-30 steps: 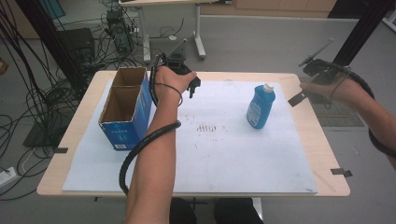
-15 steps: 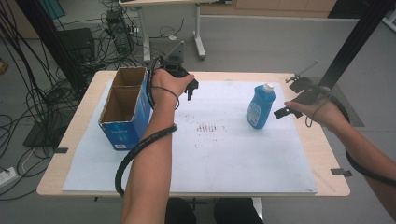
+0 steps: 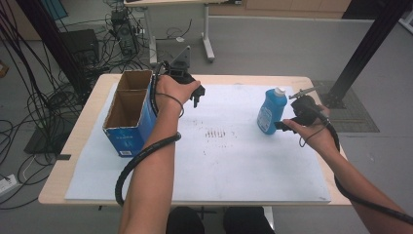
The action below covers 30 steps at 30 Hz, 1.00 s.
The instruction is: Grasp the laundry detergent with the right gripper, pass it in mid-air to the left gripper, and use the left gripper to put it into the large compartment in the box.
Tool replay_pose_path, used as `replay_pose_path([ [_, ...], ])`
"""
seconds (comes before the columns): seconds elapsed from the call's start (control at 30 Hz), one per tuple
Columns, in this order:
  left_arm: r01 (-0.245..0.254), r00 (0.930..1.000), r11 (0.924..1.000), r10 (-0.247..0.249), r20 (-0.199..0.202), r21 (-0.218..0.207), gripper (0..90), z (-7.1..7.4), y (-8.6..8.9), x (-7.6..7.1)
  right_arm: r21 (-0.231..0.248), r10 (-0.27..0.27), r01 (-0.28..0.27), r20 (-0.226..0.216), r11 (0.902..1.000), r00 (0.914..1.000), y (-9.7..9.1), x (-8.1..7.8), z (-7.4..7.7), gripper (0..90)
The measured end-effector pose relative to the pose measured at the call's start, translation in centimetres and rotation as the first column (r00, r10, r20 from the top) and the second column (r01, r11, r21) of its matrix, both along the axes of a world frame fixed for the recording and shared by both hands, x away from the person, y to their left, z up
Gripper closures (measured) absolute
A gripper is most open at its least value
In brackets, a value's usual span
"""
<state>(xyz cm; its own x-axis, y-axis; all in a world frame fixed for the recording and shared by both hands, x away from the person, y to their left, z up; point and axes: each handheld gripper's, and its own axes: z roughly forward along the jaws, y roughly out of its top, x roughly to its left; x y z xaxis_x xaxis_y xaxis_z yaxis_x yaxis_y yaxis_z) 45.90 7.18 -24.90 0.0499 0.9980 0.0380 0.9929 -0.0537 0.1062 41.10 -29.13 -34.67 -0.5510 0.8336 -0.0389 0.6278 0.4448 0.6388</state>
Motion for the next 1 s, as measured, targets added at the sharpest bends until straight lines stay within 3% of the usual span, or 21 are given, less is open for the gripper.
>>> replay_pose_path([
  [0.3,0.003,1.0000,1.0000,-0.003,-0.001,-0.003,5.3,-0.4,0.2,-0.1,0.093,-0.074,0.064,0.118,0.9936,0.9903,0.5,0.2,-2.4,3.2],
  [0.4,0.004,1.0000,1.0000,-0.004,-0.004,-0.005,5.3,-0.5,0.3,-0.1,0.099,-0.084,0.072,0.121,0.9925,0.9891,0.7,0.3,-3.0,3.3],
  [0.7,-0.003,1.0000,1.0000,0.003,-0.006,0.000,5.4,-0.7,0.6,0.0,0.128,-0.120,0.095,0.201,0.9872,0.9724,1.3,0.8,-4.3,2.1],
  [1.0,0.003,1.0000,1.0000,-0.003,-0.005,-0.002,5.4,-0.8,0.3,0.0,0.160,-0.153,0.119,0.222,0.9800,0.9631,1.7,1.3,-5.6,2.0],
])
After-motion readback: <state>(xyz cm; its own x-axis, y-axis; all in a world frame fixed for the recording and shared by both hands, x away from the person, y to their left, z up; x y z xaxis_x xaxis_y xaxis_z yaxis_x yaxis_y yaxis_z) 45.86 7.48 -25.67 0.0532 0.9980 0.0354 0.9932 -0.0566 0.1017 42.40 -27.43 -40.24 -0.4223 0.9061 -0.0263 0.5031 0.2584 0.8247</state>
